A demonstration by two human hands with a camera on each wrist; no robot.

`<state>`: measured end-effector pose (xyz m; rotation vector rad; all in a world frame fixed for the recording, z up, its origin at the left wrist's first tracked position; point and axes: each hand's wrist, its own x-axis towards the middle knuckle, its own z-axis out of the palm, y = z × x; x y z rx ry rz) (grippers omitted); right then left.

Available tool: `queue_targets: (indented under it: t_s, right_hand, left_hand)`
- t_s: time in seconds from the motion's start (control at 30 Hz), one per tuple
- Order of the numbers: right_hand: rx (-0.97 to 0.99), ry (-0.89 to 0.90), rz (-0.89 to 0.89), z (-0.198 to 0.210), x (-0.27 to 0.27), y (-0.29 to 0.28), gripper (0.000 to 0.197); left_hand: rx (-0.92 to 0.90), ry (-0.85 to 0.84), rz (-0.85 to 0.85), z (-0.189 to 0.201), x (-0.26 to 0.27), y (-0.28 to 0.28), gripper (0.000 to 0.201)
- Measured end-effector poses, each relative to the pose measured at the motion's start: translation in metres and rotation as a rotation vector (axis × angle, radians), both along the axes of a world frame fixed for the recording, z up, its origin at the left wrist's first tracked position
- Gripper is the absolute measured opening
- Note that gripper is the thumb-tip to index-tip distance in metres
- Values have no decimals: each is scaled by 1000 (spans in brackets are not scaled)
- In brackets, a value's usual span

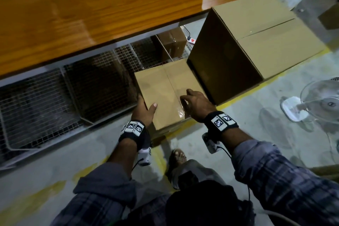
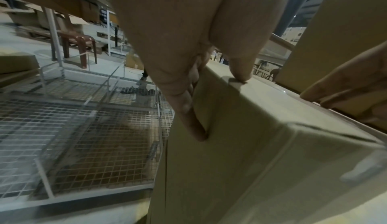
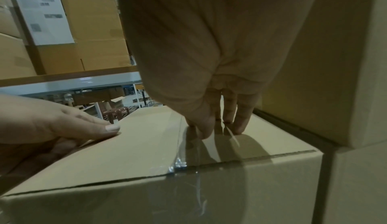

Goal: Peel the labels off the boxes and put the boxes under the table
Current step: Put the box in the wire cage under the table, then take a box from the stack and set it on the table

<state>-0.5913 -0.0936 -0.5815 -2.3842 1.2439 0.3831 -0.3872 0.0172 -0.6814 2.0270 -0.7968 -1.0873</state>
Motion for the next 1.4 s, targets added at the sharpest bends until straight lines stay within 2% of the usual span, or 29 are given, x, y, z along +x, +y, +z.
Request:
queue_targets:
  t_s: [0.07,0.13,0.23,0.33,0.43,0.6,0.77,0.93,1.13,1.4]
  right_hand:
    - [6,7,-9,2,3,1,24]
    - [17,-14,-17,7,9,0,28]
    - [12,-115,-62,26,25,-1,45]
    - [-2,-227,-100,56,47,2,46]
    - [-13,-291,-59,88,73,14,44]
    - [9,-361,40,128,115,39,42]
    - [40,-393,116,153,143,68,36]
    - [3,-452,185,185,181,98,36]
    - [-111,-692,275,246,257,153,31]
    - [-200,-1019,405,320,373,264,33]
  left_hand:
    - [-21,-5,21,12,5,2,90]
    - [-43,-31,54,24,16,3,74]
    - [-109,-23,163,69,31,5,59]
    - [-212,-154,213,122,49,12,38]
    - [-334,-179,295,174,65,32,29]
    - [-431,-186,425,227,84,73,16]
    - [-464,-254,527,251,95,122,25]
    - [-609,-406,683,280,121,172,28]
    - [-749,-604,747,348,181,241,29]
    - [-829,-796,768,442,281,361,32]
